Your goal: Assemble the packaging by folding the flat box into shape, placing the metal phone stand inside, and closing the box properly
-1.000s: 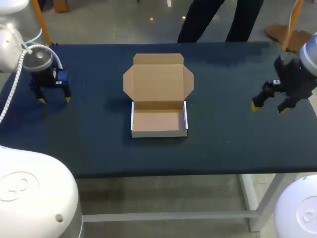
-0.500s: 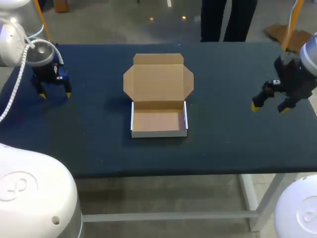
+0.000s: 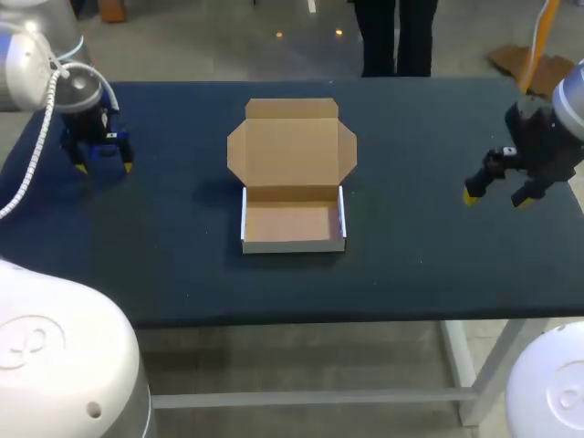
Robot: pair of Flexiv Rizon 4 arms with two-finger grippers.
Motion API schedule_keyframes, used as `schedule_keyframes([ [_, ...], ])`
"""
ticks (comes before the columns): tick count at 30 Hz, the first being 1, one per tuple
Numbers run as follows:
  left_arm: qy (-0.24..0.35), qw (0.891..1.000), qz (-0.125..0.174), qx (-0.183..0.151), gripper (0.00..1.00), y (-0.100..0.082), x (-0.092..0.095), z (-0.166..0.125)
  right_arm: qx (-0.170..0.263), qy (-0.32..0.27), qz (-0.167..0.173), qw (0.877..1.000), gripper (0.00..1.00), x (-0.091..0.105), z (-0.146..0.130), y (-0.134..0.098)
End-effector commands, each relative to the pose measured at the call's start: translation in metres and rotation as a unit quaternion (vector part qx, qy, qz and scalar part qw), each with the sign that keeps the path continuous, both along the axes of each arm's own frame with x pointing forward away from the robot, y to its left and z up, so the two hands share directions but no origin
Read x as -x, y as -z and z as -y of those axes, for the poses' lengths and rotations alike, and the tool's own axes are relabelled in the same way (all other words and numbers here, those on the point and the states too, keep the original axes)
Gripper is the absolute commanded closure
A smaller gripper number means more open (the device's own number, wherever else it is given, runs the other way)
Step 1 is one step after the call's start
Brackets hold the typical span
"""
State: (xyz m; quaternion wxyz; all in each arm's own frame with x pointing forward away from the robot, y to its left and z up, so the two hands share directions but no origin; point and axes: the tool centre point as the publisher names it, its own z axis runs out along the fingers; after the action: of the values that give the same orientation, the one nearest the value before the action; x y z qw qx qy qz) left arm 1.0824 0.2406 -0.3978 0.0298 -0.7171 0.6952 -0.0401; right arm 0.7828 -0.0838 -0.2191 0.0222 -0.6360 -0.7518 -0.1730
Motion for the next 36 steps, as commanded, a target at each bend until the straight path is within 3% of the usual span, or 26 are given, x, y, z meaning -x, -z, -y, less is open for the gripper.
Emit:
schedule_keyframes([
  [1,0.001,1.000,-0.011,0.000,0.00,0.004,-0.012,0.000,0.001,-0.001,-0.002,1.000,0.00,0.001,0.001,-0.003],
  [36,0.007,1.000,-0.008,-0.002,0.00,0.003,-0.054,-0.004,0.001,-0.001,-0.002,1.000,0.00,0.001,0.001,-0.003],
])
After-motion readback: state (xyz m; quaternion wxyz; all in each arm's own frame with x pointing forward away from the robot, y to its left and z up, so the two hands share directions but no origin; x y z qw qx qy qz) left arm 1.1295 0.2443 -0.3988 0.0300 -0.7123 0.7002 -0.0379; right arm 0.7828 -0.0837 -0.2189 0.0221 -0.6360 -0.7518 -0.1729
